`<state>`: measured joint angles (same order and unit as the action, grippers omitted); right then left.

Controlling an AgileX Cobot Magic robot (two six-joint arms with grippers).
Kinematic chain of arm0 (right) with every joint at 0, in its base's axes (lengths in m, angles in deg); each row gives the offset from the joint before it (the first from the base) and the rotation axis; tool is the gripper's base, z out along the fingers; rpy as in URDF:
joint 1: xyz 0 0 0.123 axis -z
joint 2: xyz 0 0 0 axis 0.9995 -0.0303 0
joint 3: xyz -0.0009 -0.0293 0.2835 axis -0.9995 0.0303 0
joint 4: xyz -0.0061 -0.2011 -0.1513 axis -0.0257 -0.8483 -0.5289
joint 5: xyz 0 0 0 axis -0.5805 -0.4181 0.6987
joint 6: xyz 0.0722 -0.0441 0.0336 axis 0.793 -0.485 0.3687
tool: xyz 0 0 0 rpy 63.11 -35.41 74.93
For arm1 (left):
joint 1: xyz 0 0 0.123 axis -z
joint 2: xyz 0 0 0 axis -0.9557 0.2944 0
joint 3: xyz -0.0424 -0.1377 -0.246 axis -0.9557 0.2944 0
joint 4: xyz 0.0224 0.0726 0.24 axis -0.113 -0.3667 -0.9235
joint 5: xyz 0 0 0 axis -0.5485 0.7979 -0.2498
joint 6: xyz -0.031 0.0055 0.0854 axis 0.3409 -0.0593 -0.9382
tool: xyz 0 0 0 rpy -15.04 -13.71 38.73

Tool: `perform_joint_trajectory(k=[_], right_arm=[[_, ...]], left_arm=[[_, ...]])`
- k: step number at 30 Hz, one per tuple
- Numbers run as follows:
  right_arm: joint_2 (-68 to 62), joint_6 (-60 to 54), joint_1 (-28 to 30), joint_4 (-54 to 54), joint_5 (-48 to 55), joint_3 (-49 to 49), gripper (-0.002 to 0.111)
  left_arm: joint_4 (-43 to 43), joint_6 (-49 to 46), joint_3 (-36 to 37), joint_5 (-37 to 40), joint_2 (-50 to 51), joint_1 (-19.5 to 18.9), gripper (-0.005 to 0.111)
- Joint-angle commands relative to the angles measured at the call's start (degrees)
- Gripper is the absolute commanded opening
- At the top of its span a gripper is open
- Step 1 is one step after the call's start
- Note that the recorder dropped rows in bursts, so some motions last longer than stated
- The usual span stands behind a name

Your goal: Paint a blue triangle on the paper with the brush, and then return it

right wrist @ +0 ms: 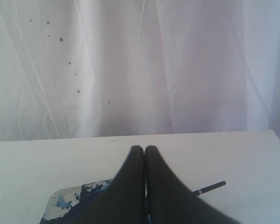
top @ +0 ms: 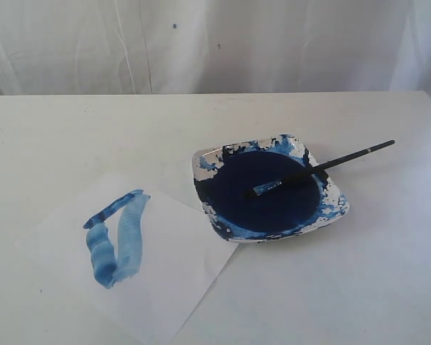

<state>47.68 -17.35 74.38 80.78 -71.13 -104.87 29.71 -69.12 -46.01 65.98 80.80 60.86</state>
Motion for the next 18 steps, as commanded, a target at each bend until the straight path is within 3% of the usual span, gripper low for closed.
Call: perform_joint_trajectory(k=[1, 8, 13, 15, 18], right_arm=[[0.3, -0.2, 0.3, 0.0, 0.1, 0.2, 0.000], [0.3, -0.2, 0.3, 0.0, 0.1, 0.2, 0.000], [0.3, -0.2, 0.3, 0.0, 0.1, 0.2, 0.000], [0.3, -0.2, 0.3, 0.0, 0.1, 0.2, 0.000], [0.3, -0.2, 0.3, 0.0, 0.1, 0.2, 0.000]], left_arm=[[0.7, 0.5, 0.4, 0.2, -0.7, 0.1, 0.000], [0.0, 0.5, 0.4, 0.2, -0.7, 0.1, 0.000], [-11.4, 11.7, 3.7, -0.6, -0.7, 0.0, 0.000], [-25.5, 24.8, 6.5, -2.6, -0.8, 0.0, 0.000], [-52.5, 57.0, 10.4, -5.5, -0.8, 0.1, 0.000]])
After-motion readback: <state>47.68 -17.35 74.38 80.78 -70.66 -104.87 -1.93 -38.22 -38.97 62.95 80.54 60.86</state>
